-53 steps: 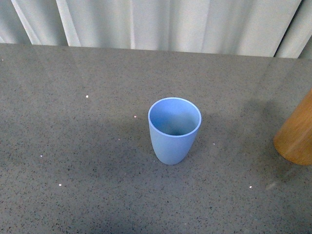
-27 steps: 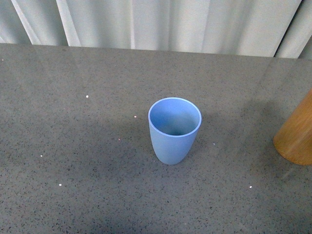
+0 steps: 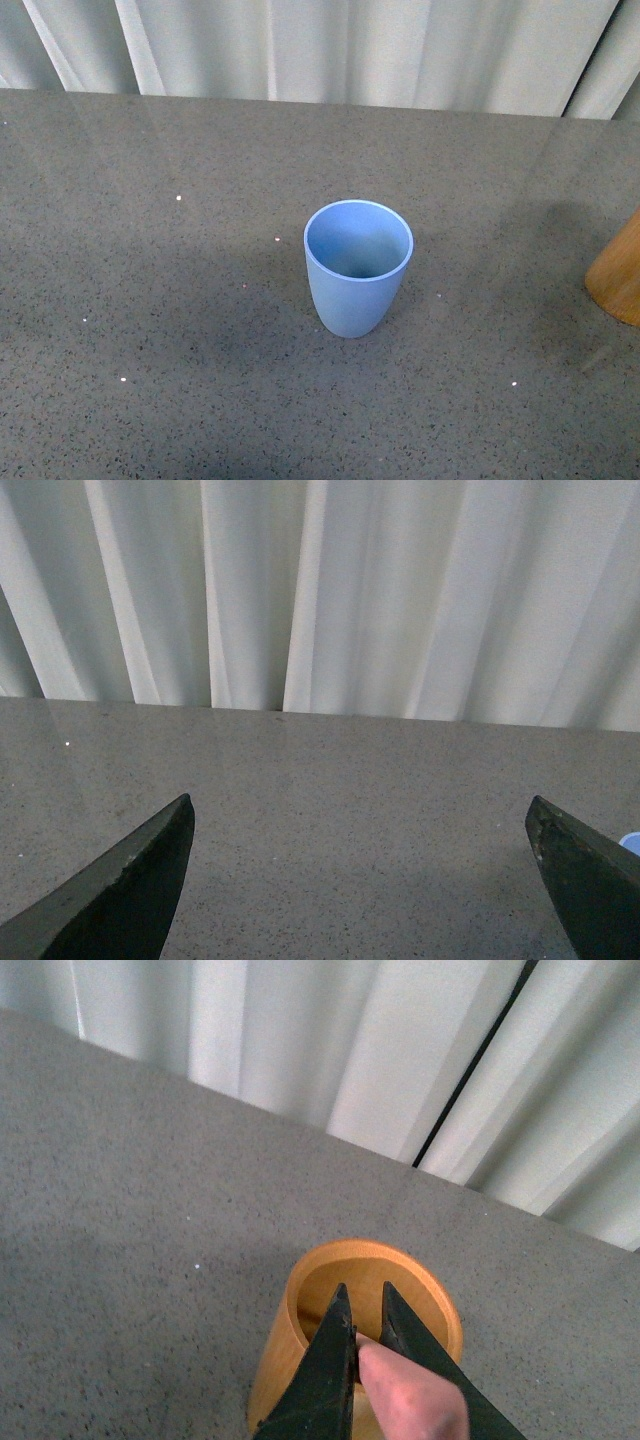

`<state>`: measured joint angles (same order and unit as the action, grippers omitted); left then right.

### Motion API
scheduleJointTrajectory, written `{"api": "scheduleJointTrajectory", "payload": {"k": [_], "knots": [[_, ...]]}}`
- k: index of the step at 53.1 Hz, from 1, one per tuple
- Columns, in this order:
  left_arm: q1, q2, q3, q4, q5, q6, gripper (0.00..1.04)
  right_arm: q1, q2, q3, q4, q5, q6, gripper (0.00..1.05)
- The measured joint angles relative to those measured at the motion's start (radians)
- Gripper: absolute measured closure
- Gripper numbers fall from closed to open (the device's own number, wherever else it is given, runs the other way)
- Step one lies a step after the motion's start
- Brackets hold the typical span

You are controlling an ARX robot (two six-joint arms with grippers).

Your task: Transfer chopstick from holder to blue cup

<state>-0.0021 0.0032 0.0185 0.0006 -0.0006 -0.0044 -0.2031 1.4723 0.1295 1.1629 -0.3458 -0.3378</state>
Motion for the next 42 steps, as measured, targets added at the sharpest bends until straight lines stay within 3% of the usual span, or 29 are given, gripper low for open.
{"api": "scheduleJointTrajectory", "payload": {"k": [9, 22, 30, 42], "knots": [[0.0, 0.0, 0.0, 0.0, 0.0, 0.0, 0.07, 0.017, -0.164, 0.039, -0.135, 0.032, 0.168, 1.02], [0.0, 0.0, 0.0, 0.0, 0.0, 0.0, 0.07, 0.1, -0.562, 0.195, -0.523, 0.147, 0.534, 1.02], [0.0, 0.0, 0.0, 0.0, 0.0, 0.0, 0.07, 0.211, -0.686, 0.317, -0.828, 0.239, 0.766, 1.02], [0.0, 0.0, 0.0, 0.0, 0.0, 0.0, 0.07, 0.399, -0.629, 0.421, -1.067, 0.334, 0.934, 1.02]]}}
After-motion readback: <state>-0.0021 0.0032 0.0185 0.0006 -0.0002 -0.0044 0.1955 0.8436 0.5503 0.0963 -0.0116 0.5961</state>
